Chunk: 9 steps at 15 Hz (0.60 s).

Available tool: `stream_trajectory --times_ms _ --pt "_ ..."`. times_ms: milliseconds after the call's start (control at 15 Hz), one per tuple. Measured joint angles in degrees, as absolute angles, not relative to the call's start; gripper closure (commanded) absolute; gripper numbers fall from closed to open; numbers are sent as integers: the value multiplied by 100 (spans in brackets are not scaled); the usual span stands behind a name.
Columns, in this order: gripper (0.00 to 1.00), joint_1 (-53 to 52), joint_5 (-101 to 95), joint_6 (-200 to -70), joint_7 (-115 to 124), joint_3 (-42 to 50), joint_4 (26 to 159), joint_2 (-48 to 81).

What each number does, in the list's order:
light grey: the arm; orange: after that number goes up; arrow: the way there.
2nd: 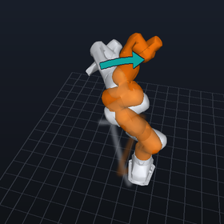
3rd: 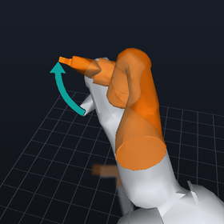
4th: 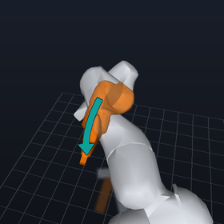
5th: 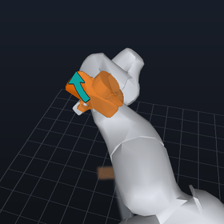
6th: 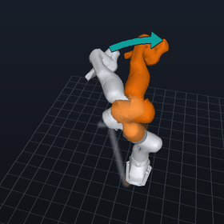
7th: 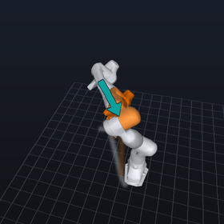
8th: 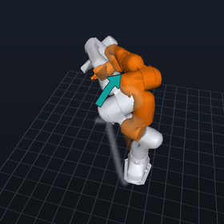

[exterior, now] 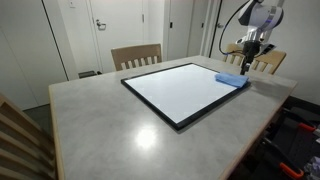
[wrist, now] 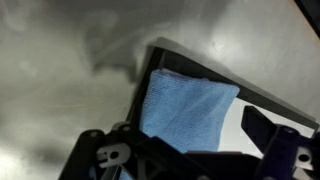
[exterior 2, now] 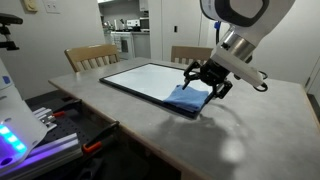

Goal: Wipe the whiteboard with the blue towel

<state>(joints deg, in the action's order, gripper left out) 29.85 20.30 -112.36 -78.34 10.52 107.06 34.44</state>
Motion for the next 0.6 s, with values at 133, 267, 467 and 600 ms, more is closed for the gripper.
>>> stream_trajectory --times_ms 133,267,467,600 --pt "0 3085 2251 -11113 -7834 960 10608 3532" --pt "0 3129 2347 -11016 -7834 907 10532 3604" --pt "0 3141 2366 -10986 -7834 881 10453 3685" --pt "0 3149 2366 -10985 -7834 881 10422 3698"
